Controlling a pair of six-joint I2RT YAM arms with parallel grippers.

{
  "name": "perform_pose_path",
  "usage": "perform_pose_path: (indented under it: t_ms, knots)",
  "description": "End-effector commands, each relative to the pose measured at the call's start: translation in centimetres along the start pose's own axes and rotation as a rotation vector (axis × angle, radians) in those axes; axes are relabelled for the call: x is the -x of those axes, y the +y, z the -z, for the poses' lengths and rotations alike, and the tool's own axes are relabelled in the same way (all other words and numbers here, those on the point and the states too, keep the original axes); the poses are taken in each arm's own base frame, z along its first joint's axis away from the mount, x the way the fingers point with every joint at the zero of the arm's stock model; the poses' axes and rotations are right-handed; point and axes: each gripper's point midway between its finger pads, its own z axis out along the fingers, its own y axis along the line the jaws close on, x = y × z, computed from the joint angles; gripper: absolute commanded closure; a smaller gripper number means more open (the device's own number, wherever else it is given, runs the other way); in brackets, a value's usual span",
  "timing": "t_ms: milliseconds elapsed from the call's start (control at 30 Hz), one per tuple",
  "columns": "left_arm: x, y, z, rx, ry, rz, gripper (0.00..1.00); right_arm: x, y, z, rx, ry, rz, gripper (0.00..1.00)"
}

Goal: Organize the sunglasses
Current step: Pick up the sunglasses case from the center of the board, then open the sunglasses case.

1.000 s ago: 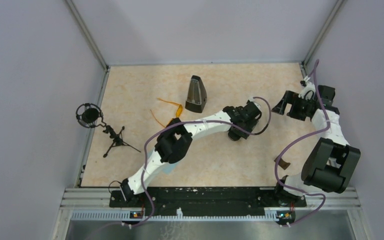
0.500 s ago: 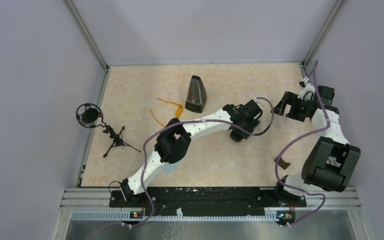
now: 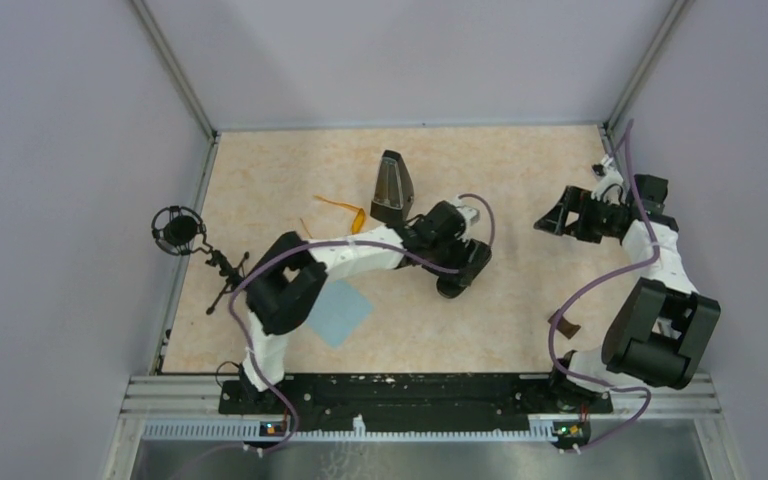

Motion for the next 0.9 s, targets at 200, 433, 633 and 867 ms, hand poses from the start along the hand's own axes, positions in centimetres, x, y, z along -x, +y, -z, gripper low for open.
perform_pose_path:
  t_ms: [200,433,633,867]
  knots:
    - [5.8,-5.2,14.8,-0.601,-0.648,0.202,1.0,-0.6,10.5,2.3,0.529,-0.042,0.1,0.05]
    - [4.8,-4.3,17.8,-0.815,-0.784,0.282,1.0,-3.1,18.8,2.5,0.782,-0.019,0.274,0.01]
    - [3.9,-4.8,18.7,-0.935,-0.798,0.317,1.0,-3.9,21.8,1.1,0.803,-0.002,0.34,0.01]
    - [3.6,-5.1,19.1,-1.0,-0.786,0.334,1.0,-4.7,23.3,0.8,0.887,0.024,0.347,0.02]
